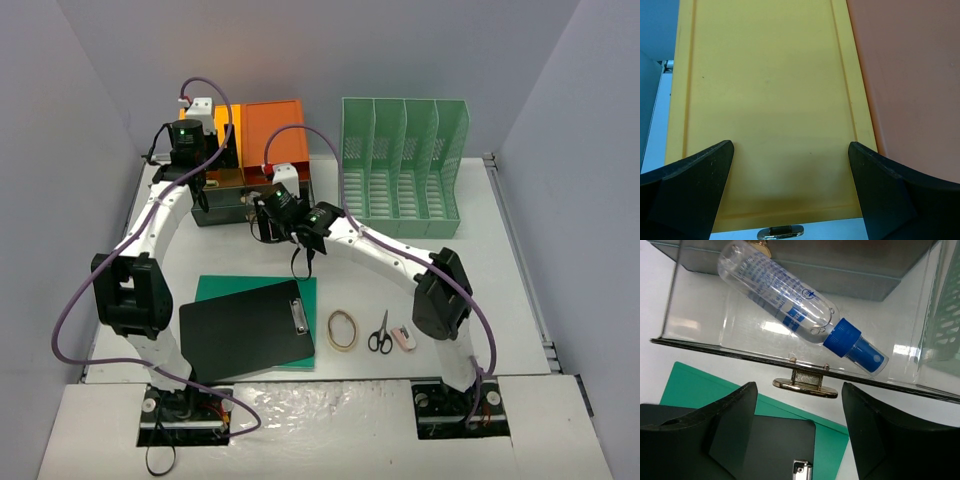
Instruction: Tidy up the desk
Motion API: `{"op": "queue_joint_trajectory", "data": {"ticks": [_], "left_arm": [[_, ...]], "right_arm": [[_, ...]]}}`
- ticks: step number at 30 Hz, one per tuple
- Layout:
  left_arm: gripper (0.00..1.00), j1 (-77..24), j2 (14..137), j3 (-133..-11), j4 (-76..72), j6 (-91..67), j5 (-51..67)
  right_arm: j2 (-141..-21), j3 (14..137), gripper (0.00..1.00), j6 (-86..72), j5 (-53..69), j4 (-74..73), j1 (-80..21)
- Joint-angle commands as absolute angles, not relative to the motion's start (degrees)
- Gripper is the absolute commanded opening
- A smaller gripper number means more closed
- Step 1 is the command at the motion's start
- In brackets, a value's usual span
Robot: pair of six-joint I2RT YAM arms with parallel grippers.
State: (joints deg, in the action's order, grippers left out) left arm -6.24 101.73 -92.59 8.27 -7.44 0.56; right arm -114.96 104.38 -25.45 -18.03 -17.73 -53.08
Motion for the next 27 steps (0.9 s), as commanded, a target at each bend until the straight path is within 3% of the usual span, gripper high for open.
{"op": "queue_joint_trajectory", "data": {"ticks": [1,11,27], "left_arm": [[0.97,-6.2,101.9,-89.0,18.2,-6.0,1.7],[0.97,-6.2,101.3,-87.8,17.8,-6.5,2.0],[0.97,-6.2,100.9,-87.0,18.0,-6.7,2.1]], "right_arm": [[-114.1,100.9,0.65,-25.8,-25.4,-6.5,-54.3],[-117.1,99.4,0.65,-22.5,-32.5,3.5,-54.9],[-124.7,112.3,0.69,-15.9,-34.1,6.5,-51.0]]}}
